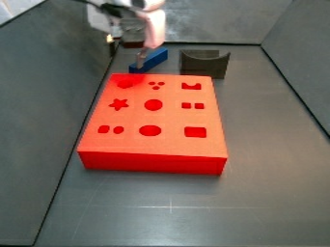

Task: Pick up the rectangle object. Move up. Place the rectangle object on the fixture. Regrasp the rectangle object. Move to above the board. Insert the rectangle object.
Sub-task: Pick up the rectangle object.

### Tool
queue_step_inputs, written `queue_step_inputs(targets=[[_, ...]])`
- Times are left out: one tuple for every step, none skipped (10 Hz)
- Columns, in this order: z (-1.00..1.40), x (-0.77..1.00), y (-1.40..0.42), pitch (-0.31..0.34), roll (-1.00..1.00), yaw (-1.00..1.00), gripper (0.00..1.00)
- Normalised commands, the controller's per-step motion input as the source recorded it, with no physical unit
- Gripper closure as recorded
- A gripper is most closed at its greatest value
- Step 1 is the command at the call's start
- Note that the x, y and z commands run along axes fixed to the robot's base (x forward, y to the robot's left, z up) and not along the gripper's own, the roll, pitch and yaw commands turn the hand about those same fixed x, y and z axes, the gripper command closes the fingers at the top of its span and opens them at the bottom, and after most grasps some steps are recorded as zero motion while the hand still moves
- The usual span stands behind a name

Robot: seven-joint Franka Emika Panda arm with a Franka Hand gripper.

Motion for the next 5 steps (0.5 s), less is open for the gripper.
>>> queue_step_inputs(targets=[[-0.52,0.20,0.38,0.000,-0.28,-0.37,0.00],[-0.44,0.43,0.34,0.000,-0.26,-0.40,0.00],[-0.32,0.40,0.43,0.000,-0.28,-0.30,0.00],[-0.28,0.18,0.33,0.000,-0.22,-0.26,0.00],[-0.26,0.00,0.00,0.000,-0.04,-0.12,0.00]])
